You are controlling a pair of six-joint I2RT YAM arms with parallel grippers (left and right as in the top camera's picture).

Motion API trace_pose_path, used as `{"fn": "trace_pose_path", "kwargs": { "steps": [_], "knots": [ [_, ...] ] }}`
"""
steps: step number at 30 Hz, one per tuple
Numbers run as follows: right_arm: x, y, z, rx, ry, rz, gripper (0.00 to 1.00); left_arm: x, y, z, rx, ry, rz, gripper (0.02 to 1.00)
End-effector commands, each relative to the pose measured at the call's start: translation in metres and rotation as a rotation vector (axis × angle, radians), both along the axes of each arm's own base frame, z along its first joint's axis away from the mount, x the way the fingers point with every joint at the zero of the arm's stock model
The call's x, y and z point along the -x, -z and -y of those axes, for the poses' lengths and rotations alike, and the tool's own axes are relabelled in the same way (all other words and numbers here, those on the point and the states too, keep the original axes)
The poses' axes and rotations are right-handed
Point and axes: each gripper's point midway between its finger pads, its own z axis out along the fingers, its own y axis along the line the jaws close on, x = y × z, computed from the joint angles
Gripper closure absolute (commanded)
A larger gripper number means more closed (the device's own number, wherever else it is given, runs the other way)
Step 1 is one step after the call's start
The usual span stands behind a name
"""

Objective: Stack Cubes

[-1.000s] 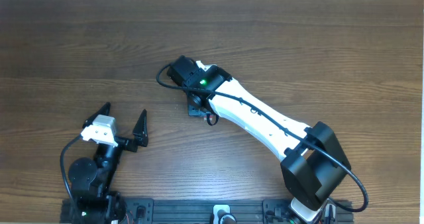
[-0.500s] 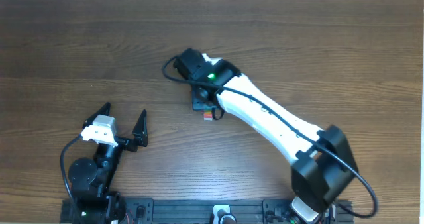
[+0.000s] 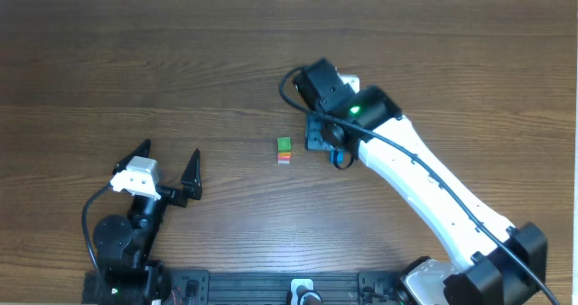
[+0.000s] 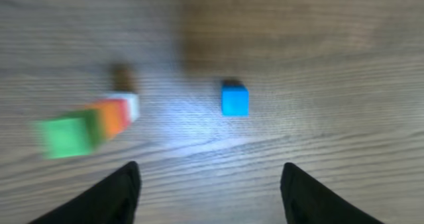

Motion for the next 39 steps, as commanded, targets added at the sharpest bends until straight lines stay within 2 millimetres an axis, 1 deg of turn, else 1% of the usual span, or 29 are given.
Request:
{"fn": "trace_pose_path", "kwargs": {
  "steps": [1,4,8,18,24,31,38,39],
  "knots": [
    [0.016,0.044,0.010,0.015,-0.001,-0.077,0.343,0.000,0.002,0.000,-0.014,0.001,0.008,0.020],
    [0.020,0.061,0.013,0.011,0.005,-0.084,0.358,0.000,0.002,0.000,-0.014,0.001,0.008,0.020],
    [0.020,0.078,0.018,0.017,0.017,-0.091,0.378,0.000,0.002,0.000,-0.014,0.002,0.008,0.018],
    [-0.004,0.111,0.032,0.044,0.022,-0.114,0.408,0.000,0.002,0.000,-0.014,0.001,0.008,0.020],
    [-0.010,0.120,0.034,0.043,0.029,-0.118,0.421,0.000,0.002,0.000,-0.014,0.002,0.008,0.018],
    [-0.014,0.131,0.027,0.024,0.000,-0.123,0.441,0.000,0.002,0.000,-0.014,0.001,0.008,0.018],
    [-0.013,0.137,0.026,0.023,-0.003,-0.137,0.467,0.000,0.002,0.000,-0.014,0.002,0.008,0.027],
    [-0.013,0.137,0.026,0.021,-0.003,-0.137,0.485,0.000,0.002,0.000,-0.014,0.002,0.008,0.020]
  ]
}}
